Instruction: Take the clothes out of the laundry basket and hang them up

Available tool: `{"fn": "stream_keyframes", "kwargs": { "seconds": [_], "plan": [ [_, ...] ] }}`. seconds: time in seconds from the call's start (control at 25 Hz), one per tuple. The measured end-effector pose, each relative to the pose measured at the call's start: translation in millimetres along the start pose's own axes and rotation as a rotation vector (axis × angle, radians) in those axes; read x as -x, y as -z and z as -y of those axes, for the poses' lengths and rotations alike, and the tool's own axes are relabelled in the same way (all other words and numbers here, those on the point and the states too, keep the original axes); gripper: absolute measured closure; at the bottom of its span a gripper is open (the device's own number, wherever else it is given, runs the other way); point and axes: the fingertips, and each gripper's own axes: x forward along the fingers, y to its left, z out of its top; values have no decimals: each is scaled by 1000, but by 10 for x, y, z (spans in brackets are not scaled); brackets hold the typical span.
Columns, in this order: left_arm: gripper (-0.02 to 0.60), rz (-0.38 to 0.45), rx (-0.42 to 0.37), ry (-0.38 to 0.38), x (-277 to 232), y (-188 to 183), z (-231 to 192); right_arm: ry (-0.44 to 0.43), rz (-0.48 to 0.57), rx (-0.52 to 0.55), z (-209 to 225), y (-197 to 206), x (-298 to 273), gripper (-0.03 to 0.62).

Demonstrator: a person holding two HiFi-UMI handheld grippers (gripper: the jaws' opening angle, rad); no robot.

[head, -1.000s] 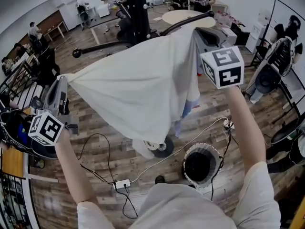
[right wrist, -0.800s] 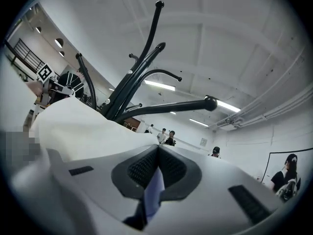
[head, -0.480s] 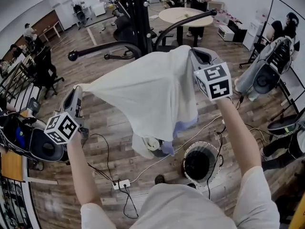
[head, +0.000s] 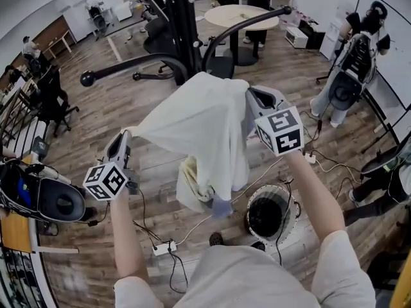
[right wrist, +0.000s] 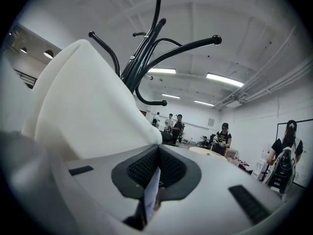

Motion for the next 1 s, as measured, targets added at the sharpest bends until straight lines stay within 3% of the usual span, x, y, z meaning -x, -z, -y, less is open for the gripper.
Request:
{"fn": "stream_keyframes", "kwargs": {
  "seconds": [0.4, 0.64, 0.8, 1.0],
  "plan": [
    [546, -111, 24, 128, -250, 686, 431, -24, 16, -70, -262, 187, 202, 586],
    [546, -133, 53, 183, -359, 949, 470, -10, -9, -100, -473, 339, 182, 586],
    [546, -140, 57, 227, -396, 1029, 694, -42, 27, -210, -495, 333, 364, 586],
    [545, -140, 80, 265, -464, 1036, 904, 9, 33, -154, -417, 223, 504, 576]
  ]
}}
